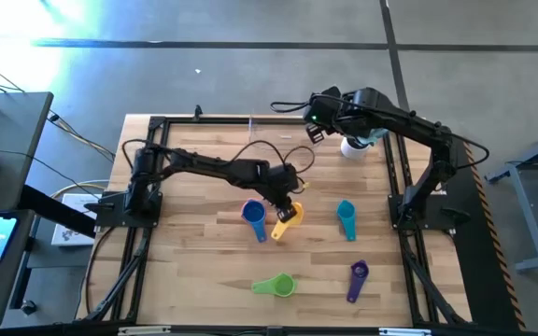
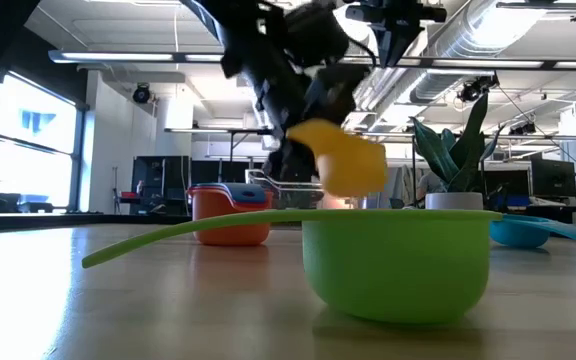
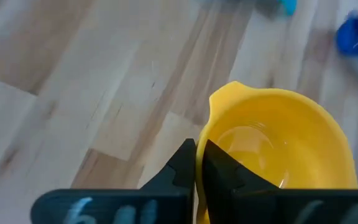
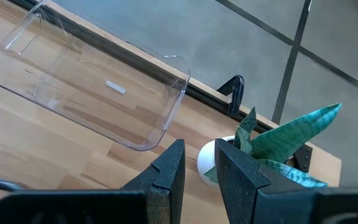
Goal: Nest measuring cups in basket
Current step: Stack the yellow measuring cup on the top of the blue measuring cup
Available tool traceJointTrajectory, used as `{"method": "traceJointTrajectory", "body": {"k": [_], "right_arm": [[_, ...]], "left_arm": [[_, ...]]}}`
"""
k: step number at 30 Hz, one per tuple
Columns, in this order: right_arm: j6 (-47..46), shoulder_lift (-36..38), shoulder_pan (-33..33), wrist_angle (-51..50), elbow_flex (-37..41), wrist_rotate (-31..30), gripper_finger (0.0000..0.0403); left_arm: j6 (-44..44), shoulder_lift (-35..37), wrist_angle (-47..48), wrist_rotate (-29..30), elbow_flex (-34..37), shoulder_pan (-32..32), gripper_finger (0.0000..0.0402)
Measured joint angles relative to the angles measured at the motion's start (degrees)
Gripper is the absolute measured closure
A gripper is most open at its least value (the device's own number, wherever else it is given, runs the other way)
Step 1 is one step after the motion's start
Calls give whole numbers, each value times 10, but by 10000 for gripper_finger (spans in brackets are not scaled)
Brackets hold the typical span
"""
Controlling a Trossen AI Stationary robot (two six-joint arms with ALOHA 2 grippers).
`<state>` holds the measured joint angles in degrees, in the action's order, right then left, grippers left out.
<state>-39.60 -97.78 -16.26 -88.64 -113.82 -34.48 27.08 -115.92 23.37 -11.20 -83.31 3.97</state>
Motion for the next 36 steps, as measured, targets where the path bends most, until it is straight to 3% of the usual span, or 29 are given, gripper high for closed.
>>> {"method": "traceJointTrajectory", "body": {"k": [8,22,36], "right_arm": [[51,0,-10,0,0,3,322],[98,1,-10,2,0,6,322],[66,1,-10,2,0,6,322]], "left_arm": [[90,94,65,90,-1,-6,396],[330,203,319,312,0,-61,391],[404,198,343,321,0,-107,393]]}}
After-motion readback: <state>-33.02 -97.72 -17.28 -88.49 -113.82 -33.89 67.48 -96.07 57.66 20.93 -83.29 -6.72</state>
